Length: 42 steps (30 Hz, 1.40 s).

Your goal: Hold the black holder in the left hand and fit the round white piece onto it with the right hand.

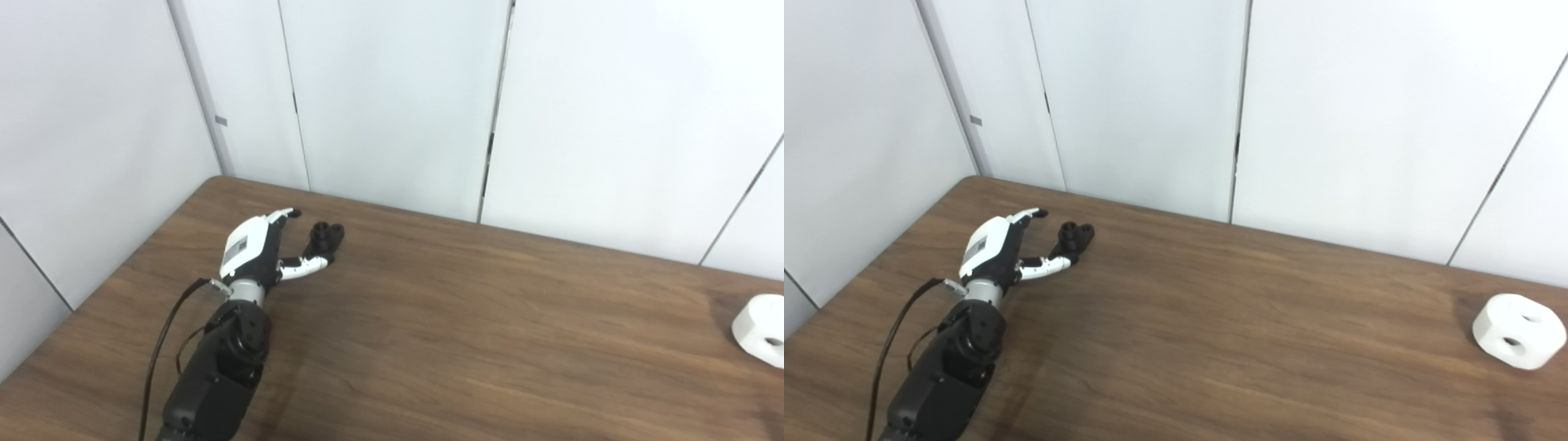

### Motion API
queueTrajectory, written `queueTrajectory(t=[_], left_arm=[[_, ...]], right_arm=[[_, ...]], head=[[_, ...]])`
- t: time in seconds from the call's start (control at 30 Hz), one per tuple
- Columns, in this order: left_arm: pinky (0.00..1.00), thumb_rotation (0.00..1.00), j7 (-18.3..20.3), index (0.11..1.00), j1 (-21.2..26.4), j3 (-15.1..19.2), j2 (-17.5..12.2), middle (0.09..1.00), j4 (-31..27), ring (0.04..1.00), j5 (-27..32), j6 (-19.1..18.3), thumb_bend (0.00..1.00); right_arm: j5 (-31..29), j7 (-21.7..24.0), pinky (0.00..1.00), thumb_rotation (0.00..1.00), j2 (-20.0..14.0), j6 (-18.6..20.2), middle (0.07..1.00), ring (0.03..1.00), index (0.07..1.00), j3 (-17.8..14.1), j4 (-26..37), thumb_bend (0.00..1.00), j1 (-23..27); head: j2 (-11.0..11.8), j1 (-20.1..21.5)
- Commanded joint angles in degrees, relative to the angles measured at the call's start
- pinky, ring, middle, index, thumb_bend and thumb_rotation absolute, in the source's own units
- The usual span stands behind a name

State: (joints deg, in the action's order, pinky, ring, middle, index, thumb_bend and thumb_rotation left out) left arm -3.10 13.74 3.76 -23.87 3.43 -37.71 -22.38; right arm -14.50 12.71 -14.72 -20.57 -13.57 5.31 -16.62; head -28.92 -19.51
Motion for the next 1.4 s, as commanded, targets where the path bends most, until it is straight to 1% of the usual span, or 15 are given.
queueTrajectory(t=[0.0,0.1,0.27,0.33,0.4,0.5,0.57,0.63,0.77,0.9,1.0,1.1,1.23,1.37], left_arm=[[0.98,0.41,-1.40,0.866,3.62,-0.63,-2.10,0.926,0.07,0.959,-2.03,-0.75,0.86],[0.98,0.42,-1.38,0.858,4.26,-1.73,-2.57,0.927,1.48,0.957,-2.89,-1.79,0.86],[0.98,0.39,-1.63,0.837,5.09,-2.24,-2.60,0.925,3.92,0.957,-2.27,-2.63,0.86],[0.99,0.39,-1.59,0.836,5.31,-2.29,-2.62,0.932,4.78,0.967,-1.90,-2.92,0.85],[0.99,0.39,-1.89,0.834,5.54,-2.16,-2.51,0.933,5.56,0.970,-1.53,-3.16,0.85],[0.99,0.38,-1.81,0.827,6.02,-1.91,-2.30,0.933,6.17,0.973,-1.01,-3.83,0.85],[1.00,0.39,-0.43,0.823,6.48,-1.47,-2.15,0.934,6.28,0.979,-1.14,-4.35,0.85],[0.99,0.42,1.02,0.824,6.98,-1.01,-2.00,0.938,6.61,0.982,-2.36,-4.52,0.84],[1.00,0.42,3.00,0.820,8.13,-0.02,-1.76,0.942,7.72,0.990,-4.84,-4.52,0.85],[1.00,0.45,4.67,0.821,9.56,-0.22,-1.95,0.966,9.71,1.000,-8.46,-4.53,0.86],[1.00,0.48,5.45,0.825,10.22,-0.34,-1.78,0.996,10.24,1.000,-10.10,-4.54,0.86],[1.00,0.49,6.03,0.832,10.86,-0.19,-1.24,1.000,10.60,1.000,-10.85,-4.54,0.87],[1.00,0.51,6.51,0.829,12.00,-0.41,-0.57,1.000,12.76,1.000,-12.65,-4.52,0.88],[1.00,0.51,6.65,0.839,12.67,-0.67,0.02,1.000,14.07,1.000,-14.19,-4.52,0.87]], right_arm=[[0.21,-0.26,1.00,0.96,3.35,0.96,0.991,1.000,1.000,2.71,-3.24,0.67,-1.96],[0.43,-0.36,1.00,0.96,3.46,0.77,0.990,1.000,1.000,2.81,-3.21,0.68,-2.05],[1.11,-0.78,1.00,0.96,3.75,0.04,0.987,1.000,1.000,2.94,-3.31,0.67,-2.05],[2.00,-1.40,1.00,0.96,3.92,-0.07,0.982,1.000,1.000,2.98,-3.14,0.71,-2.15],[2.36,-1.77,1.00,0.96,4.03,-0.25,0.978,1.000,1.000,3.16,-2.93,0.72,-2.24],[2.31,-1.93,1.00,0.96,4.09,-0.74,0.973,1.000,1.000,3.37,-3.11,0.71,-2.28],[2.19,-1.89,1.00,0.96,4.10,-1.12,0.972,1.000,1.000,3.55,-3.13,0.69,-2.37],[2.16,-1.85,1.00,0.96,4.09,-1.51,0.972,1.000,1.000,3.76,-3.20,0.68,-2.45],[2.51,-2.13,1.00,0.97,4.11,-1.53,0.974,1.000,1.000,4.17,-2.85,0.68,-2.70],[2.78,-2.66,1.00,0.97,4.33,-1.14,0.971,1.000,1.000,4.32,-2.27,0.69,-2.93],[2.87,-2.86,1.00,0.98,4.34,-1.04,0.966,1.000,1.000,4.44,-2.19,0.68,-3.01],[3.03,-3.13,1.00,0.98,4.42,-0.66,0.963,1.000,1.000,4.69,-1.68,0.69,-3.19],[2.85,-3.37,1.00,1.00,4.29,-0.31,0.959,1.000,1.000,5.00,-1.33,0.67,-3.39],[4.13,-4.13,1.00,1.00,4.54,0.21,0.956,1.000,1.000,5.08,-0.40,0.68,-3.70]], head=[[-0.07,-0.04],[-0.04,0.18],[0.02,0.56],[-0.02,0.56],[0.02,0.55],[-0.11,0.55],[-0.12,0.55],[-0.11,0.62],[-0.15,0.95],[-0.15,1.04],[-0.22,1.22],[-0.31,1.28],[-0.61,1.38],[-0.65,1.40]])
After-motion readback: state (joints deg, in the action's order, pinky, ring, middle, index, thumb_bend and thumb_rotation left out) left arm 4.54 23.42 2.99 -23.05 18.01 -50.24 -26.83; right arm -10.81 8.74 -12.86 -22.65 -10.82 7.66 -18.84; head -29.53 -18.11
